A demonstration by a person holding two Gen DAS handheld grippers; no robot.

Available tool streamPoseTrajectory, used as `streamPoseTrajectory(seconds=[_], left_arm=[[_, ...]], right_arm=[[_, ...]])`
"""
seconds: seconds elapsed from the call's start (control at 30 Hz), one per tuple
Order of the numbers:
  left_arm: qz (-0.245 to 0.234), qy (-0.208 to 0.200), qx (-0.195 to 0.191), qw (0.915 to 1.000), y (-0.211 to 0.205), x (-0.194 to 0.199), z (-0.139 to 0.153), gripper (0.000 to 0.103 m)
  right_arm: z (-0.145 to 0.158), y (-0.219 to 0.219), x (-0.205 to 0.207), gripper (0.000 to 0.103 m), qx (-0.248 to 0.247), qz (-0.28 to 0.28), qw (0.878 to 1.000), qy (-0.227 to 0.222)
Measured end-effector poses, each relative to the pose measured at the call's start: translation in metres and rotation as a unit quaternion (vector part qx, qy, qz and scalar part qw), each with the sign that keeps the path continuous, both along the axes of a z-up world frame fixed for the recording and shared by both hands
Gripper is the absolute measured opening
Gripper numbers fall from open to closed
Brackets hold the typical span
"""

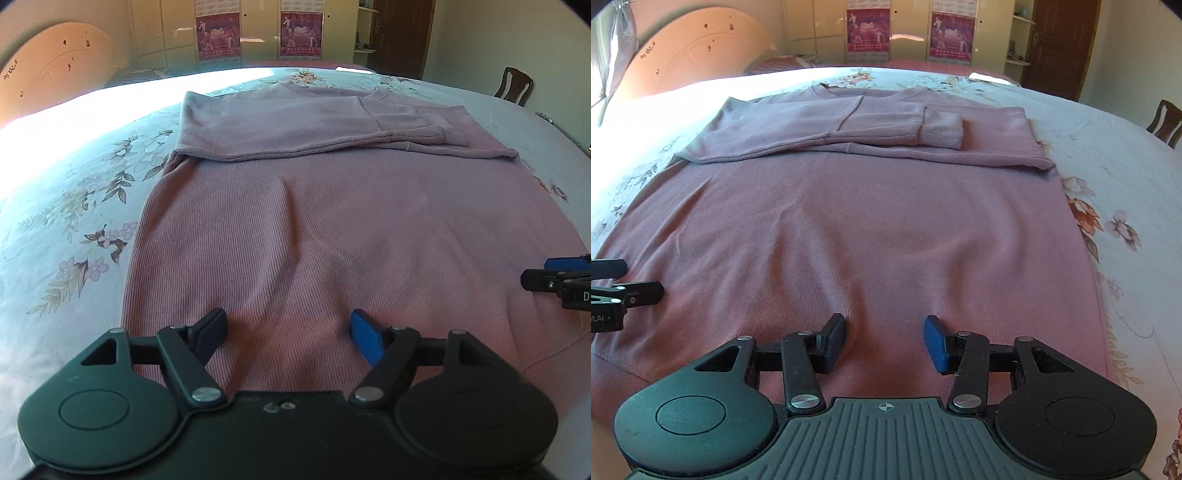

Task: Fold small clothes
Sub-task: 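Position the left and right grippers at the two hem corners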

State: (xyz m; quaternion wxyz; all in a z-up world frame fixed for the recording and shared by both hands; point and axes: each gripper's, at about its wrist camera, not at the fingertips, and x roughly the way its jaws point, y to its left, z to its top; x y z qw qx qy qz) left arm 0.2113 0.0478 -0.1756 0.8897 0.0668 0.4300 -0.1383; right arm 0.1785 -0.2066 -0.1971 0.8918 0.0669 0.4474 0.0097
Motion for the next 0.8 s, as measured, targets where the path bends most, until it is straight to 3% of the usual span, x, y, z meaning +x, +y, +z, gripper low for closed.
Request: streamPoseTrajectory(seconds=[0.27,0.37,0.6,0.8], left_arm=[[0.005,-0.001,0.003,1.0000,0.012,-0.016,0.004,0.073],[0.010,-0.003,-0.009,0.9999,0.021,-0.027,0.013,0.065],[-0.024,-0.016,-0.046,0.9985,0.013,-0.055,0.035,0.065],[-0.046,0.008,-0.029,0.9985,-0.004,-0.065,0.015,0.065]], right_arm=[[0.001,-0.011,-0.027,0.050,-0.033,-0.027,0.999,0.003],[0.008,-0.010,-0.033,0.050,-0.029,-0.034,0.999,0.002],[0.033,0.031,-0.052,0.050,-0.001,0.027,0.999,-0.025],[0.023,0.061,-0.057,0.050,-0.006,0.053,0.999,-0.008]])
